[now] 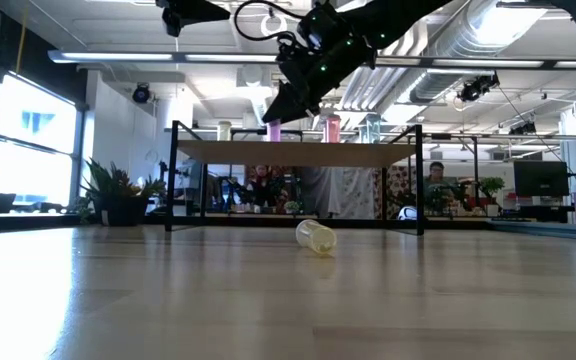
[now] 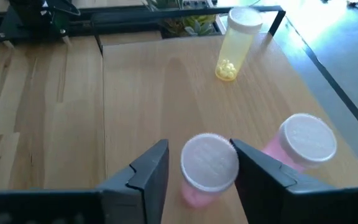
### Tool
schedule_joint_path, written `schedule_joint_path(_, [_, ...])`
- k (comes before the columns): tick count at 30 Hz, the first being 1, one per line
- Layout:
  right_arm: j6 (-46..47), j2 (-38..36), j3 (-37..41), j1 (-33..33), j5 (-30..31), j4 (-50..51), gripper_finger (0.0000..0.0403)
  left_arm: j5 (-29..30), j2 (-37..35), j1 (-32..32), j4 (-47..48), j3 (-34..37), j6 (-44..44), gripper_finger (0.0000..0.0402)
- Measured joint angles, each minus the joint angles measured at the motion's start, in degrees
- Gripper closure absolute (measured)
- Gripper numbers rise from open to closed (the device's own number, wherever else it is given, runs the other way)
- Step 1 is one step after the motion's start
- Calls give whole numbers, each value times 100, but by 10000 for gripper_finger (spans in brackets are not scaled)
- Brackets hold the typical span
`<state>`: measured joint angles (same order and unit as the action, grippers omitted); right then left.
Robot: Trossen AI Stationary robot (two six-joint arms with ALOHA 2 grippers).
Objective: Pick and place medicine bottles onto shelf by color
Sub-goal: Put the bottom pink bottle on the shelf, then put the bottom yellow pill bottle on the shelf
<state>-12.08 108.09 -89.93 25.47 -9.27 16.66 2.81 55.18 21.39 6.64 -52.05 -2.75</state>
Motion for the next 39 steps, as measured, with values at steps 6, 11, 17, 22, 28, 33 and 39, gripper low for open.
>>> schedule_joint_path(6, [0, 0, 0, 0, 1, -113, 243, 0, 0, 0, 1, 0, 1, 176])
schedule_joint_path(11, [1, 0, 0, 0, 22, -145, 242, 38, 0, 0, 82, 0, 0, 176])
schedule_joint_path(17, [0, -29, 0, -1, 196, -144, 242, 220, 0, 2, 328, 0, 0, 176])
schedule_joint_path(22, [117, -168, -1, -2, 200, -138, 242, 224, 0, 2, 387, 0, 0, 176])
schedule_joint_path(28, [306, -390, -2, -28, 211, 82, 242, 238, 0, 2, 517, 0, -3, 176])
schedule_joint_path(33, [474, -685, -3, -145, 215, 611, 242, 236, 0, 2, 715, 0, -218, 176])
schedule_joint_path(39, [865, -1063, -4, -398, 208, 1255, 242, 237, 0, -99, 1211, 0, -562, 176])
